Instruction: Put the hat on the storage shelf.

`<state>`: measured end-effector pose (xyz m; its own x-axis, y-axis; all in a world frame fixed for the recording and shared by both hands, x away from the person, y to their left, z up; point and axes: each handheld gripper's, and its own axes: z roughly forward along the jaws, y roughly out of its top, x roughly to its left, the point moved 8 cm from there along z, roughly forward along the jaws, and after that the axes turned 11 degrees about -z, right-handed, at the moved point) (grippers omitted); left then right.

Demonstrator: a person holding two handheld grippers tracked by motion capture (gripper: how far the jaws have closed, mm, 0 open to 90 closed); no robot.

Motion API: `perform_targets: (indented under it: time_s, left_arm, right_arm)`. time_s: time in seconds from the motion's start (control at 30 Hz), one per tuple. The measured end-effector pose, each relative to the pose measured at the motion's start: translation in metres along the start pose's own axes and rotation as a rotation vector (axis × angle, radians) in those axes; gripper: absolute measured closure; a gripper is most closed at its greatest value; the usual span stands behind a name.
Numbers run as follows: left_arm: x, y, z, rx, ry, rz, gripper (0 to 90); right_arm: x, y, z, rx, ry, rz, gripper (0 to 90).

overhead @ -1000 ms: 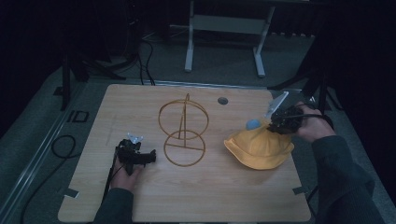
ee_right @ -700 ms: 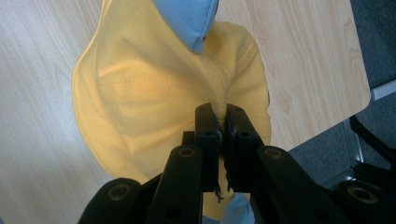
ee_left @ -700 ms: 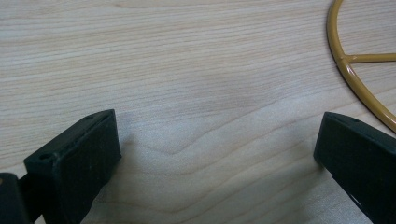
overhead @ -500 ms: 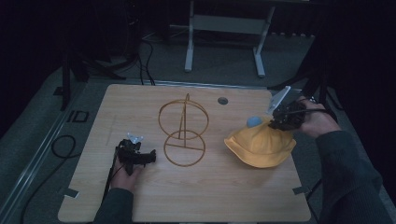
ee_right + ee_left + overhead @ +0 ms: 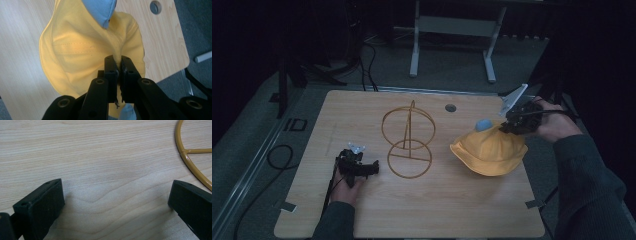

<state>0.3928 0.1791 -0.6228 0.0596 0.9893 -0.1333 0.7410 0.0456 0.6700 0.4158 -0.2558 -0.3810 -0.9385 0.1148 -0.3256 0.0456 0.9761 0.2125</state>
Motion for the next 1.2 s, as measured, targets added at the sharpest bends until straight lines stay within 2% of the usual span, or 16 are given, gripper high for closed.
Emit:
perform_targets:
  time_s: [0.3,0.47,0.77,1.2]
  left_arm:
    - [0.0,0.0,0.0,0.0,0.0,0.0,0.4]
    - [0.0,0.0,0.0,0.0,0.0,0.0,0.4]
    - [0.0,0.0,0.0,0.0,0.0,0.0,0.4]
    - [0.0,0.0,0.0,0.0,0.0,0.0,0.4]
  right_arm:
    - [-0.002,0.009,-0.005,-0.024,0.014,-0.009,85.4]
    - [-0.001,0.017,-0.01,-0.044,0.029,-0.03,85.4]
    - [-0.003,0.025,-0.015,-0.063,0.031,-0.043,85.4]
    - [-0.009,0.031,-0.024,-0.11,0.02,-0.036,85.4]
